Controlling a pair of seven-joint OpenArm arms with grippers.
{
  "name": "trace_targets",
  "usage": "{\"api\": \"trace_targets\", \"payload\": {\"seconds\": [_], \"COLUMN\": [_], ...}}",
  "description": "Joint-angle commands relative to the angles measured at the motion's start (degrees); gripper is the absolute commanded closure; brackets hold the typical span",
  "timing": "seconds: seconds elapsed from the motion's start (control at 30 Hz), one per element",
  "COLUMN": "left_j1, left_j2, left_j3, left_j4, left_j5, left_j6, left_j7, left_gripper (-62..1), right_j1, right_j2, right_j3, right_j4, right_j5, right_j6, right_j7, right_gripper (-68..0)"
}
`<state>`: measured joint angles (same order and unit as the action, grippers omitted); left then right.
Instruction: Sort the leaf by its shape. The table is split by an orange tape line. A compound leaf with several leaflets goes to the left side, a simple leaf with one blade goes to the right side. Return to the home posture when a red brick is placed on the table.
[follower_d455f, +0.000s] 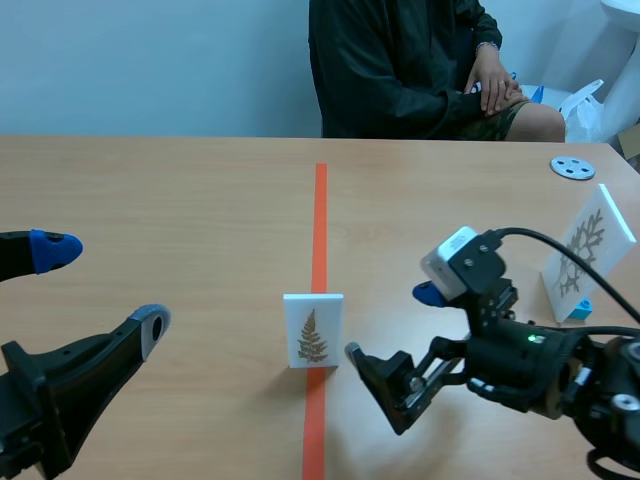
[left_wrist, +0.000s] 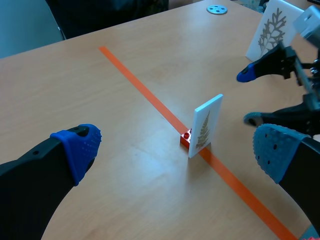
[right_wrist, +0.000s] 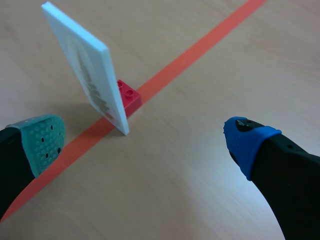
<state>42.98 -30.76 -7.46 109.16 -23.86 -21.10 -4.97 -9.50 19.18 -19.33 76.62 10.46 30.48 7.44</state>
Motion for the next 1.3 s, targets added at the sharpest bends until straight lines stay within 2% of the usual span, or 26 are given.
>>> {"api": "trace_targets", "payload": {"seconds": [0.0, 0.17, 0.23, 0.4, 0.53, 0.6, 0.8, 1.13, 1.27], "left_j1": [-0.31, -0.31, -0.31, -0.31, -0.31, -0.31, -0.31, -0.31, -0.31], "left_j2": [0.44, 0.44, 0.44, 0.44, 0.44, 0.44, 0.44, 0.44, 0.44], "left_j3": [0.42, 0.42, 0.42, 0.42, 0.42, 0.42, 0.42, 0.42, 0.42], "left_j4": [1.05, 1.05, 1.05, 1.05, 1.05, 1.05, 1.05, 1.05, 1.05], "left_j5": [-0.37, -0.37, -0.37, -0.37, -0.37, -0.37, -0.37, -0.37, -0.37], "left_j6": [-0.07, -0.07, -0.07, -0.07, -0.07, -0.07, -0.07, -0.07, -0.07], "left_j7": [-1.05, -1.05, -1.05, -1.03, -1.05, -1.05, -1.05, -1.05, -1.05], "left_gripper": [-62.3, -62.3, -62.3, -62.3, -62.3, -62.3, -62.3, -62.3, -62.3], "right_j1": [1.92, 6.12, 7.52, 9.7, 10.47, 10.47, 10.45, 10.43, 10.4], "right_j2": [-0.39, -3.37, -4.57, -6.47, -7.3, -7.32, -7.3, -7.28, -7.28], "right_j3": [-1.05, -5.55, -7.02, -9.7, -11.43, -12.13, -12.9, -12.9, -12.9], "right_j4": [-0.42, -7.61, -9.94, -13.86, -15.39, -15.56, -15.56, -15.56, -15.56], "right_j5": [-1.22, -7.21, -9.18, -12.5, -14.75, -14.88, -14.91, -14.91, -14.91], "right_j6": [-0.04, -1.66, -3.08, -5.95, -7.13, -7.21, -7.39, -7.37, -7.37], "right_j7": [2.43, 8.72, 10.64, 13.81, 14.64, 14.82, 15.06, 15.04, 15.02], "right_gripper": [-67.9, -67.9, -67.9, -67.9, -63.5, -60.1, -42.7, -22.9, -18.2]}}
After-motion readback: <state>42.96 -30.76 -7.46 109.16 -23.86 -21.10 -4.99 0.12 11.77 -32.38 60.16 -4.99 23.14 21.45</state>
